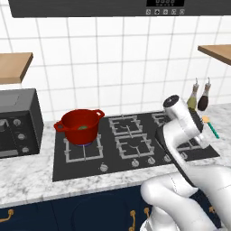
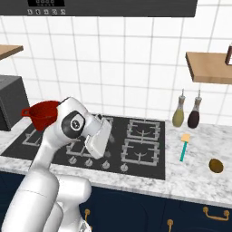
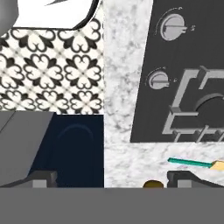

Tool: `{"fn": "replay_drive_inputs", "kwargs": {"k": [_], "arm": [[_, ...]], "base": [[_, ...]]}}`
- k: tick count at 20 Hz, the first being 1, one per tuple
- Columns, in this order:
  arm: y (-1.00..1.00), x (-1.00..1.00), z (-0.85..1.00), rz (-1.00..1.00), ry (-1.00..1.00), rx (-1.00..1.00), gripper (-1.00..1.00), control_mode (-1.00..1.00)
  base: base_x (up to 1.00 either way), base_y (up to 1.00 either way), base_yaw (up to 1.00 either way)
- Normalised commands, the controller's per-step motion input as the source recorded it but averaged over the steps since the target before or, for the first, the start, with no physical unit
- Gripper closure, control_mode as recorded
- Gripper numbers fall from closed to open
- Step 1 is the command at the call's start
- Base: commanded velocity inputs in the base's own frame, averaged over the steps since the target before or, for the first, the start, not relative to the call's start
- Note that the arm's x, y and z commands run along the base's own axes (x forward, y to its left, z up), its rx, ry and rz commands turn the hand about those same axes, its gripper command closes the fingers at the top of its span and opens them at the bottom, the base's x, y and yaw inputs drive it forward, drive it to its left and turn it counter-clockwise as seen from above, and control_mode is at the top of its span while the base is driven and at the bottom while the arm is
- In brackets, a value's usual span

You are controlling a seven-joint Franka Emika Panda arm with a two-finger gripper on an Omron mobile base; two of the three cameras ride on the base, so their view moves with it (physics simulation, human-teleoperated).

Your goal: Put the avocado and broccoli in the pot. Retrieve the spatula and lightly stir the vegetables in the pot.

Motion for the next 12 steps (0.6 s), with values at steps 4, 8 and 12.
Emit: {"fn": "replay_drive_inputs", "kwargs": {"k": [4,8,12], "arm": [[-1.0,0.05,0.02,-0.37,0.07,-0.06,-1.0,-1.0],[-1.0,0.53,0.0,-0.22,0.12,-0.03,-1.0,-1.0],[-1.0,0.91,-0.03,-0.17,0.31,0.0,-1.0,-1.0]], "base": [[0.0,0.0,0.0],[0.0,0.0,0.0],[0.0,0.0,0.0]]}}
